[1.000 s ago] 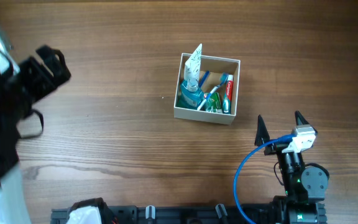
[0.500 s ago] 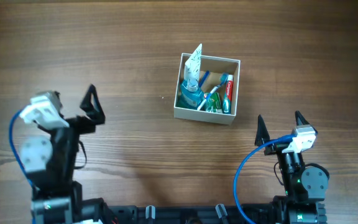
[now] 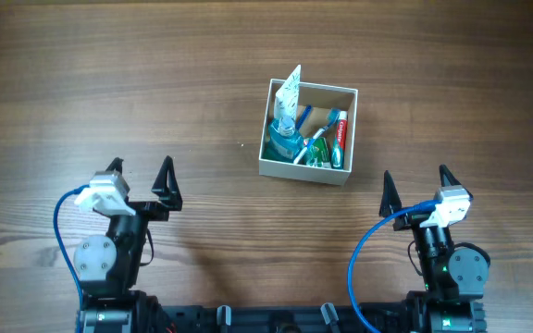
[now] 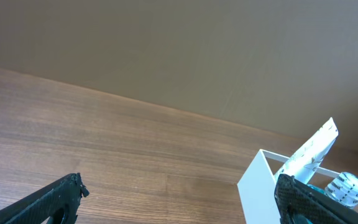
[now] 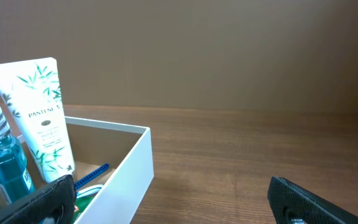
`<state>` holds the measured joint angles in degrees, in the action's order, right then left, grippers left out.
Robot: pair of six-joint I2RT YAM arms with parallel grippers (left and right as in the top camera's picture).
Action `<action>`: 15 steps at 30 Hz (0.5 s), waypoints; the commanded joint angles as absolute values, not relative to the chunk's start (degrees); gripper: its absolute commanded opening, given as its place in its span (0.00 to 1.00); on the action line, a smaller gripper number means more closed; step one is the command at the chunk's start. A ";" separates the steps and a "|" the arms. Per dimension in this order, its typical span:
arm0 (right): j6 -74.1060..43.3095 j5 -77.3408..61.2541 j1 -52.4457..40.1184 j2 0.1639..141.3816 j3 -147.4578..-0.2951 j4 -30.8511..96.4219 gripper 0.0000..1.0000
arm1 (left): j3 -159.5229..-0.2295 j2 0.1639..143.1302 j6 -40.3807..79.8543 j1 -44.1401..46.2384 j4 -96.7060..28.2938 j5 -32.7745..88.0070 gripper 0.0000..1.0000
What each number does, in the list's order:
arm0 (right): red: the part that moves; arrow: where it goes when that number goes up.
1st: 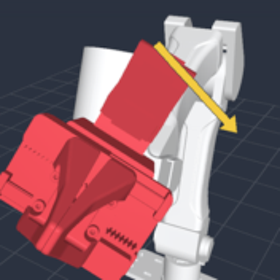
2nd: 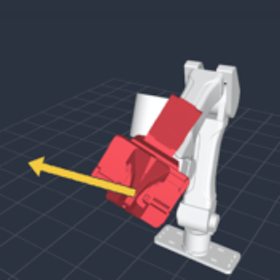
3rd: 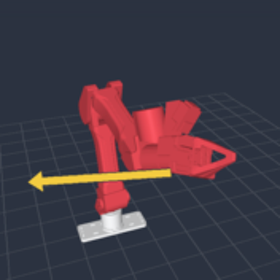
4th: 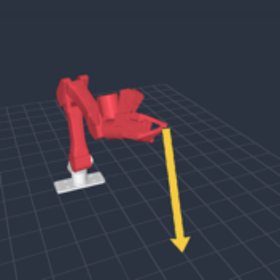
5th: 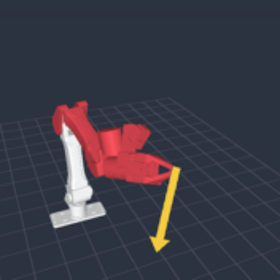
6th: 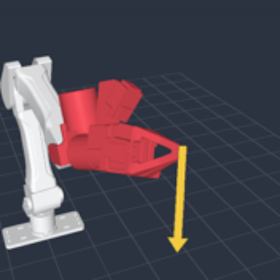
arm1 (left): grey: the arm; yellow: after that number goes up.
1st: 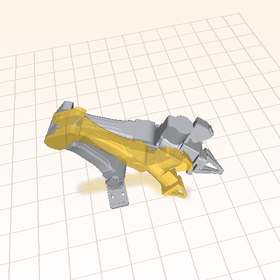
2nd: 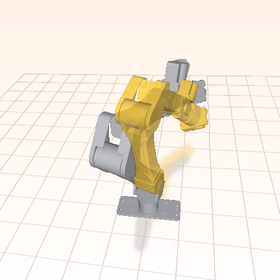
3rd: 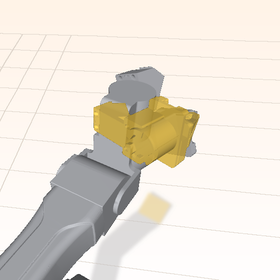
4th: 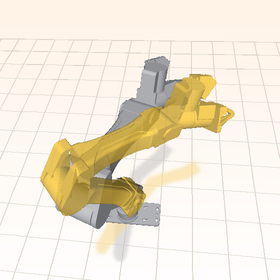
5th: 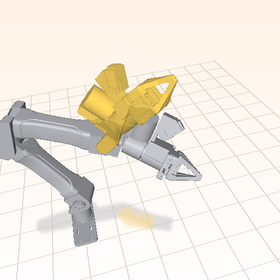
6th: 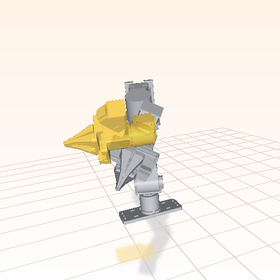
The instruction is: Pack container
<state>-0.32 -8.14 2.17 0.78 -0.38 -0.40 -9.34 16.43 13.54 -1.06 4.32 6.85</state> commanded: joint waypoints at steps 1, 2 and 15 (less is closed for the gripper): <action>-0.16 -8.67 1.83 0.21 -0.30 -0.62 1.00 | -5.45 11.86 12.38 -0.73 4.08 6.13 1.00; -0.16 -8.67 1.83 0.21 -0.30 -0.62 1.00 | -4.62 10.85 12.38 -0.73 4.05 6.13 1.00; -0.14 -8.67 1.83 0.21 -0.30 -0.62 1.00 | -0.32 0.14 12.38 -0.73 3.49 6.11 1.00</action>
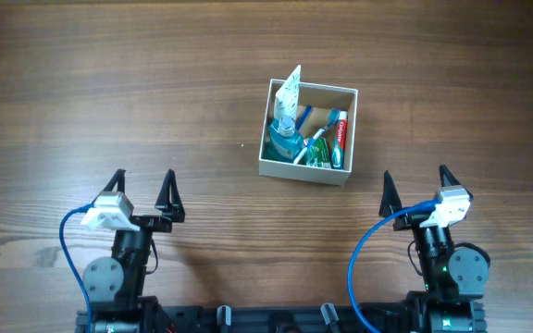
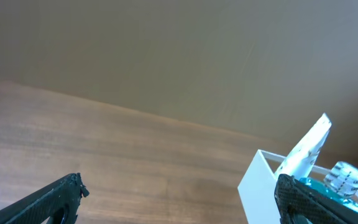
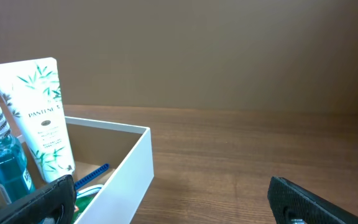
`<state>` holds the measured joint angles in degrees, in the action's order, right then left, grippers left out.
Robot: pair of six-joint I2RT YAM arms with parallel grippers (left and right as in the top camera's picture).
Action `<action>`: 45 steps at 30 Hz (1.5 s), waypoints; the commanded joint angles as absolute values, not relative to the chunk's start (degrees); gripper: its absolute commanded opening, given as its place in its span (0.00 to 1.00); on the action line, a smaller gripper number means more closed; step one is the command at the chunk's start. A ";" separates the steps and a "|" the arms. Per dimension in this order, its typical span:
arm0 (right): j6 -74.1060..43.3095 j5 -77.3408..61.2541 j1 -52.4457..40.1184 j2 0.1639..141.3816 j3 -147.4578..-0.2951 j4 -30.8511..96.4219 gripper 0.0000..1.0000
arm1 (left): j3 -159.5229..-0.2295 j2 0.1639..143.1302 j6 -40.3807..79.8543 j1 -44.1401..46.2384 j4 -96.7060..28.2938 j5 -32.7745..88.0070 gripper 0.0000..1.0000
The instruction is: Pack container
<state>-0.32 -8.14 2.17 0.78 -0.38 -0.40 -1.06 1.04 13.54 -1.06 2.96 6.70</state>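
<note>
A white open box (image 1: 307, 174) stands on the wooden table right of centre. Inside it are a white Pantene tube (image 1: 289, 94) standing upright, a teal mouthwash bottle (image 1: 282, 141), a red toothpaste tube (image 1: 340, 137) and a blue toothbrush (image 3: 86, 175). My left gripper (image 1: 143, 181) rests near the front left, open and empty. The box corner (image 2: 260, 186), the white tube (image 2: 306, 146) and the mouthwash bottle (image 2: 344, 180) appear at the right of its view. At the front right sits my right gripper (image 1: 415, 179), open and empty, just right of the box (image 3: 126, 171).
The wooden tabletop (image 1: 109, 83) stretches all around the box. Both arm bases stand at the front edge, with a blue cable (image 1: 364, 259) looping by the right one.
The left arm has drawn back toward its base and straightened, its gripper now sitting lower and closer to the front edge. The right arm and the box are unchanged.
</note>
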 commanded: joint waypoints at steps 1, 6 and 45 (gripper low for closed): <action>-0.16 -8.67 1.83 0.21 -0.30 -0.62 1.00 | -0.32 0.14 12.38 -0.73 3.42 6.11 1.00; -0.14 -8.67 1.83 0.21 -0.30 -0.62 1.00 | -0.32 0.14 12.38 -0.73 -2.20 6.13 1.00; -0.16 -8.67 1.83 0.21 -0.30 -0.62 1.00 | -0.32 0.16 12.38 -0.73 -3.90 6.11 1.00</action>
